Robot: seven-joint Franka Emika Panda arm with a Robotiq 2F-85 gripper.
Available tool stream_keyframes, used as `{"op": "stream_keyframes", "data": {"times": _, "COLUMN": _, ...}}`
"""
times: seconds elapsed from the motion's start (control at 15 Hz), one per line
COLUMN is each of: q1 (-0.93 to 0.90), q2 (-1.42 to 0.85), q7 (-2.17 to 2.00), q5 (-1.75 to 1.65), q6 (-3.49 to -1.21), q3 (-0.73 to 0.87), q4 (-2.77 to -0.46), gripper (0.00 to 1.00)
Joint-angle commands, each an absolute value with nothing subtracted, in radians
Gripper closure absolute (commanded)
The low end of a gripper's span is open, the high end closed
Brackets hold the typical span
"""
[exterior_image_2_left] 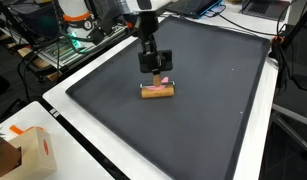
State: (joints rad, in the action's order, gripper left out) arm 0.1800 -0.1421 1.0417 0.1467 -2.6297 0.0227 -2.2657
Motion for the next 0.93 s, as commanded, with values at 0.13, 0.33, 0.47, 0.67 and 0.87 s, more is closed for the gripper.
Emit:
{"op": "stream_keyframes", "data": {"times": 0.13, "q1": 0.150, "q2": -0.110, "q7": 1.132, "q5": 0.203, "q6": -2.631, "q3": -0.027, "q4": -2.294, "gripper": 0.76}}
{"op": "stream_keyframes", "data": {"times": 0.33, "q1": 0.138, "q2": -0.123, "q7": 1.163, "q5": 0.240, "q6": -2.624, "q3": -0.049, "q4": -2.287, "gripper": 0.76}}
{"op": "stream_keyframes", "data": {"times": 0.47, "q1": 0.130, "q2": -0.123, "q7": 1.191, "q5": 0.274, "q6": -2.619, "q3": -0.064, "q4": -2.284, "gripper": 0.76}}
{"op": "stream_keyframes", "data": {"times": 0.67, "q1": 0.116, "q2": -0.124, "q7": 1.219, "q5": 0.293, "q6": -2.595, "q3": -0.079, "q4": -2.282, "gripper": 0.76}}
{"op": "stream_keyframes", "data": {"times": 0.87, "q1": 0.098, "q2": -0.136, "q7": 1.220, "q5": 0.277, "q6": -2.548, "q3": -0.085, "q4": -2.277, "gripper": 0.76}}
